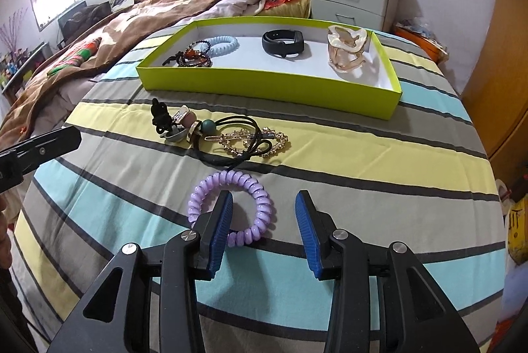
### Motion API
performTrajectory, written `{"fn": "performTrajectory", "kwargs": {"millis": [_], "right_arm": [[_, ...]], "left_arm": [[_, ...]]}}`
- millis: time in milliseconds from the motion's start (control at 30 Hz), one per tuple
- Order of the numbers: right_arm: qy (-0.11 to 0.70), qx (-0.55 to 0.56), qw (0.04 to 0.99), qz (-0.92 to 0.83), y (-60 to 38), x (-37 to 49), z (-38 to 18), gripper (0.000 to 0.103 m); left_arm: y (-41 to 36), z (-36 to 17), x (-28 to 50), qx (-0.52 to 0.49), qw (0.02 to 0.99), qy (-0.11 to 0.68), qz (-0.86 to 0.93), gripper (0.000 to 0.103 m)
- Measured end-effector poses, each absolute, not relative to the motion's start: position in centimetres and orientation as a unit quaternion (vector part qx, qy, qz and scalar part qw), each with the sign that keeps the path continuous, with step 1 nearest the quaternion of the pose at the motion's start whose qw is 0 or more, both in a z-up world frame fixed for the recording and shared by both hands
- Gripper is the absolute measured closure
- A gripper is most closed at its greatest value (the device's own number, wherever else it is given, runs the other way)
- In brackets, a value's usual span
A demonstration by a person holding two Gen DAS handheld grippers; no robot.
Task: Organize jewelry
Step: 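Move the right tool to the purple coil hair tie and close on it, then grasp the black bow hair clip with the left tool while the right tool holds the purple tie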
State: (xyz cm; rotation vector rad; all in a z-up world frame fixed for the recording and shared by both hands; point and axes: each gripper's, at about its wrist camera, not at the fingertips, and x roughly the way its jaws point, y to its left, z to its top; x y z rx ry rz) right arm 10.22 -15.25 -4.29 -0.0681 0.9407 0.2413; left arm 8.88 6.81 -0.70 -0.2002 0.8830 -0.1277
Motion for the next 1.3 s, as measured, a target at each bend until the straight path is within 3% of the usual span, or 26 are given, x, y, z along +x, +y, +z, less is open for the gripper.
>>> {"fn": "performTrajectory", "kwargs": {"millis": [267,400,533,1300], "right_arm": [[0.444,-0.054,0.888,0.108,-14.8,9.8,-4.4,0.066],[0.441,-0.055,0.889,0.108,-15.0,9.6,-4.4,0.085],[0.438,-0.052,0.89,0.111,-15.2,9.5,-4.4,0.093],[0.4,0.005,0.913,0.081,-20.6,8.4,-1.6,0.093]], "left_arm": [[6.9,-0.8,8.6,-0.094,0.896,0.431,-0.053,0.043],[6.6,-0.8,8.7,-0.092,0.895,0.433,-0.054,0.043],[6.2,-0.9,8.8,-0.09,0.893,0.438,-0.054,0.043],[1.2,-1.5,11.5,-0.063,0.884,0.455,-0.088,0.043]]}}
